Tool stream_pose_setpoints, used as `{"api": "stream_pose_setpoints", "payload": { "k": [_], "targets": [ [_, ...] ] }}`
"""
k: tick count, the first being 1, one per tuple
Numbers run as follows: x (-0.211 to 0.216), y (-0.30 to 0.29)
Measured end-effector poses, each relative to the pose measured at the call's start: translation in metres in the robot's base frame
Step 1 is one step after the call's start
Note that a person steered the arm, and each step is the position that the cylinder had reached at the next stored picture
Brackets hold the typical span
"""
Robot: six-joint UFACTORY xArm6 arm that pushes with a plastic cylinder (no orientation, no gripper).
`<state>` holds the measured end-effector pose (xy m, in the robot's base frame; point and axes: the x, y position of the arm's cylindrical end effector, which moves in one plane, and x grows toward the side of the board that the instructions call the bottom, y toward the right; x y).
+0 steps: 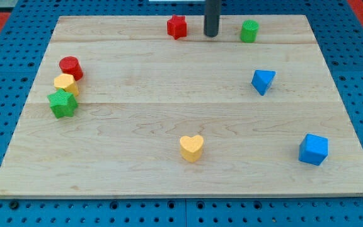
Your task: Move the red star to the right side of the yellow hexagon
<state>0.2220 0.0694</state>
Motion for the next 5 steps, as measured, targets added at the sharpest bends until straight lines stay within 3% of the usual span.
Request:
{"api": "stream_pose_setpoints", "payload": {
  "k": [1,2,3,5],
  "targets": [
    [-0.015,-0.025],
    [0.013,-0.089],
    [0.045,-0.117],
    [-0.012,-0.110]
  ]
}}
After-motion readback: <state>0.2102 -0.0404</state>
